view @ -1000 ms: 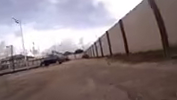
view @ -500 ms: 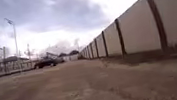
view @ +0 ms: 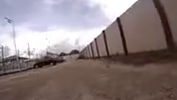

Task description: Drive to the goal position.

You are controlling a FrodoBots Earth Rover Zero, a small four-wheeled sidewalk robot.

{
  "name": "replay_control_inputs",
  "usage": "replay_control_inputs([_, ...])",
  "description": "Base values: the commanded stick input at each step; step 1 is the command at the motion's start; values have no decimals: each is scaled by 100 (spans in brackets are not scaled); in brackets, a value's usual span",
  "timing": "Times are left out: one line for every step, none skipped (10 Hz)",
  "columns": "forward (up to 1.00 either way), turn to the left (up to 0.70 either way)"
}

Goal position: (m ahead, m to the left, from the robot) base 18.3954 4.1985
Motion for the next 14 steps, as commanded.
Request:
replay_control_inputs([70, -28])
replay_control_inputs([70, -14])
replay_control_inputs([70, 0])
replay_control_inputs([70, 0])
replay_control_inputs([70, 0])
replay_control_inputs([70, 0])
replay_control_inputs([70, 0])
replay_control_inputs([70, 0])
replay_control_inputs([70, 0])
replay_control_inputs([70, 0])
replay_control_inputs([70, 0])
replay_control_inputs([70, 0])
replay_control_inputs([70, 0])
replay_control_inputs([70, 0])
